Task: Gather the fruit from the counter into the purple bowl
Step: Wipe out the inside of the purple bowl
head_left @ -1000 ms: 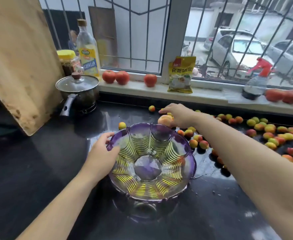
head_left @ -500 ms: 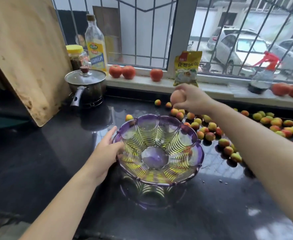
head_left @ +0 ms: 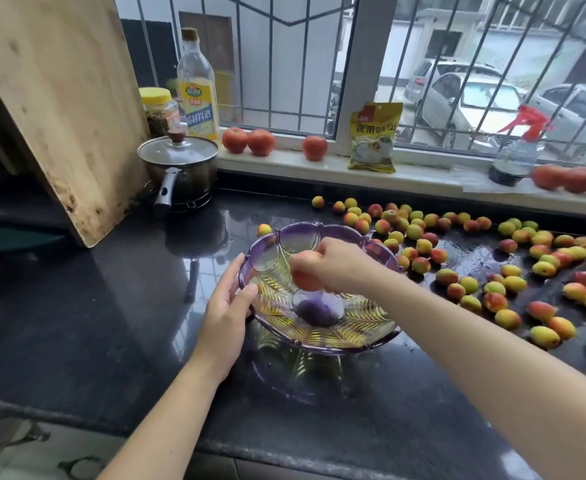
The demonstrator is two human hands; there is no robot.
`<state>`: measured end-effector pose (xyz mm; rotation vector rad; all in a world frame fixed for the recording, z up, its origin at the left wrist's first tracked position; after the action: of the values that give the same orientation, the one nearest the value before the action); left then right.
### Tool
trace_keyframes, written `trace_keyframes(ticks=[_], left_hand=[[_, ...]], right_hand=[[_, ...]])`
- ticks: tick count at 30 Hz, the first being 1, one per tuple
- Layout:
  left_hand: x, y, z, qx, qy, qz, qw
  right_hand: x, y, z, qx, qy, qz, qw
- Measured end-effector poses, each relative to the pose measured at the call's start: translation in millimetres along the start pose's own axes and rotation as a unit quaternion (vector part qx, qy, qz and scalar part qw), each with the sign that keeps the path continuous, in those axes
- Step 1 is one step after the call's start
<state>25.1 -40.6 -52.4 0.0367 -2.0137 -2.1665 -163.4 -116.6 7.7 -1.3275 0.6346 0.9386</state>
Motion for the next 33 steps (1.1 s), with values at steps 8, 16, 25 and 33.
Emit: trace_keyframes(ticks=[8,16,25,33], left_hand=[[11,6,2,0.041,-0.043,-0.104,0.993],[-24,18,-8,0.062,0.095,-0.085,0.990],[-154,15,11,0.032,0.209,0.009,0.977],[-198,14,29,0.032,0.227,0.024,0.973]], right_hand=[[37,-1,-13,0.014,-0.041,0.085,0.995],[-47,-6,16,-0.086,0.124,-0.023,0.988],[-45,2,-63,-0.069,0.138,0.023,0.988],[66,-72,-148,-0.192,-0.048,0.157,0.968]])
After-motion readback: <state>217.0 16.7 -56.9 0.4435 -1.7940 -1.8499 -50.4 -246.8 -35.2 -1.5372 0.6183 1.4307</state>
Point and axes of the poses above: each hand's wrist, its own z-axis away from the middle knuckle, its own x-axis out of the palm, y = z × x, the point moved 10 cm from there along -z, towards the middle knuckle
